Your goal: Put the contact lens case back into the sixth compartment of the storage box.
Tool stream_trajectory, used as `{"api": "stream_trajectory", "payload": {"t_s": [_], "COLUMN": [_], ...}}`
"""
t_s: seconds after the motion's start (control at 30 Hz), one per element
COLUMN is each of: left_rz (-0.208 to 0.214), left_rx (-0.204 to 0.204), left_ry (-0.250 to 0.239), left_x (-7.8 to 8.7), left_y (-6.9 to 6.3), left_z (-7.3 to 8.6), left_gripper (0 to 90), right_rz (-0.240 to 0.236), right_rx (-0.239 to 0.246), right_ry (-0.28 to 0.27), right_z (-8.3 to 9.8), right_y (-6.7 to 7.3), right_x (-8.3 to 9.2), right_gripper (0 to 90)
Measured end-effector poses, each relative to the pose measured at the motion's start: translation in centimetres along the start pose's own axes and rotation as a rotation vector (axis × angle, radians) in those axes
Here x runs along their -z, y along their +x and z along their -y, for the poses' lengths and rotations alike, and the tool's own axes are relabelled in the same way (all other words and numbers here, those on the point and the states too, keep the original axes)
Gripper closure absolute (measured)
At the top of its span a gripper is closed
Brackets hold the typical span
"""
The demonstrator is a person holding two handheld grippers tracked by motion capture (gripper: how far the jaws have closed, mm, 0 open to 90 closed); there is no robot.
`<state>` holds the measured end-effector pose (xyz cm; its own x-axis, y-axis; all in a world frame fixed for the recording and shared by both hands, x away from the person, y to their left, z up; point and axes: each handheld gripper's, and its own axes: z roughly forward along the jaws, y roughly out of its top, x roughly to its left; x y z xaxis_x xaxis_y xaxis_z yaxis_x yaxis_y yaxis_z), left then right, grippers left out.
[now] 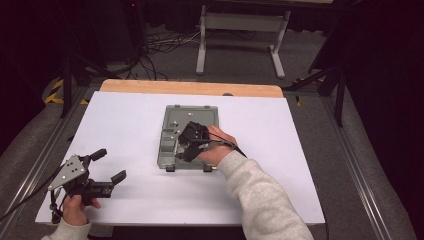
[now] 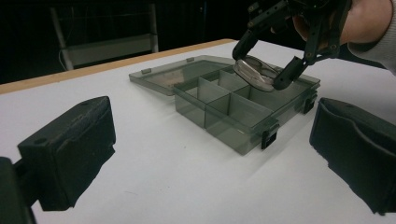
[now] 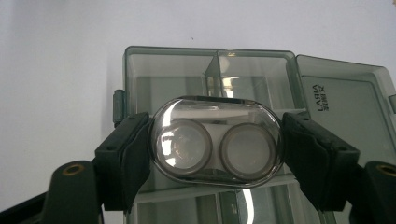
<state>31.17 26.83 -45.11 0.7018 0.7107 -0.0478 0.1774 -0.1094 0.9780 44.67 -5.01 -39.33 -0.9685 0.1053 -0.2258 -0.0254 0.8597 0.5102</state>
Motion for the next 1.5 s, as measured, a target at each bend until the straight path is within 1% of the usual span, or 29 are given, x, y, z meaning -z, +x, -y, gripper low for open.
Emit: {"api": "stream_trajectory", "payload": {"t_s": [0.17,0.6,1.27,1.43,1.5], "left_rz": [0.0,0.0,0.0,0.0,0.0], "left_rx": [0.002,-0.005,-0.005,-0.006,-0.005], "left_ry": [-0.001,0.001,0.001,0.001,0.0], "left_x": [0.0,0.0,0.0,0.0,0.0], "left_y": [0.0,0.0,0.0,0.0,0.0], "left_z": [0.0,0.0,0.0,0.0,0.0], "left_gripper": [1.1,1.1,1.1,1.1,1.1], "right_rz": [-0.018,-0.033,-0.031,-0.03,-0.033], "right_rx": [0.008,0.033,0.057,0.053,0.052], "right_ry": [0.02,0.058,0.077,0.08,0.078], "right_z": [0.1,0.3,0.2,0.2,0.3], "right_y": [0.0,0.2,0.5,0.5,0.5], "right_x": [-0.5,-1.1,-1.5,-1.5,-1.5], "right_gripper": [26.5,26.5,26.5,26.5,24.6]}}
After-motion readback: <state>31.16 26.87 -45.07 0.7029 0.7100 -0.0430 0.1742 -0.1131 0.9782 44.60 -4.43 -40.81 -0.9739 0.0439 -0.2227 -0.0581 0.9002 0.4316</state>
